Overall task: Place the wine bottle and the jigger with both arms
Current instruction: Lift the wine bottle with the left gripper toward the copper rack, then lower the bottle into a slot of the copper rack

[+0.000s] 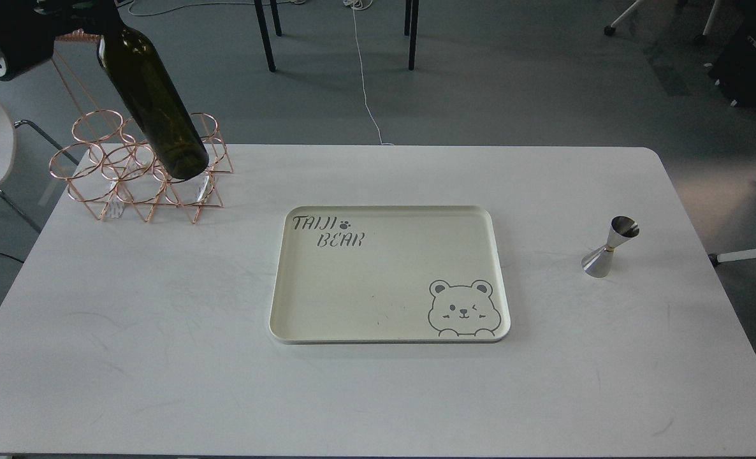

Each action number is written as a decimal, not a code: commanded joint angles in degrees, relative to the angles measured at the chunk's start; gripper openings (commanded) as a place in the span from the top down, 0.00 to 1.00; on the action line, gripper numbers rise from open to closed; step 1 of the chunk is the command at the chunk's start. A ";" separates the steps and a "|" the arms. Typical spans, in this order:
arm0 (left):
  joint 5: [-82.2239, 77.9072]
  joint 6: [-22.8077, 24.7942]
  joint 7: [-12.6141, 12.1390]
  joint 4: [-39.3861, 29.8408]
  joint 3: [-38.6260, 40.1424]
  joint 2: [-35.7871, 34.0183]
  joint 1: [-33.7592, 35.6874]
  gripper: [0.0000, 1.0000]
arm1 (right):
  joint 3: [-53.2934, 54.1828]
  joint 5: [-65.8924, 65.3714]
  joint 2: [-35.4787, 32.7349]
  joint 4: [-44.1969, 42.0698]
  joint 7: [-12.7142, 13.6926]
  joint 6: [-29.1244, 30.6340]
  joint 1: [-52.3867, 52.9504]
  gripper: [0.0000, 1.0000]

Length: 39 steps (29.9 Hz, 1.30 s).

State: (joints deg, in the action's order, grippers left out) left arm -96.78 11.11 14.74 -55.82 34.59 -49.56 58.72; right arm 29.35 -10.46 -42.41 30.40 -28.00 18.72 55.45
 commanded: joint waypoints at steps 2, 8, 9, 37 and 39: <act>0.10 -0.83 0.20 2.20 -1.89 -0.01 2.54 0.90 | 0.00 0.00 -0.04 0.01 0.00 0.09 -0.08 0.05; 0.19 -0.83 1.35 2.47 -2.51 -0.10 3.25 0.90 | 0.09 0.00 0.14 0.09 0.00 0.00 -0.08 0.05; 0.19 -0.83 1.35 2.47 -2.51 -0.01 2.98 0.90 | 0.09 0.00 0.14 0.09 0.00 0.00 -0.08 0.05; 0.98 -0.48 1.26 1.59 -2.51 1.13 2.54 0.88 | 0.09 0.00 -0.30 0.01 0.00 0.09 -0.08 0.05; 0.98 -0.48 1.26 1.59 -2.51 1.48 2.54 0.88 | 0.09 0.00 -0.30 0.01 0.00 0.09 -0.08 0.05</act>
State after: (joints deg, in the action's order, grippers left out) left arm -95.77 10.72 15.98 -54.23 32.15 -48.44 61.36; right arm 29.45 -10.46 -42.76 30.44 -28.00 18.82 55.36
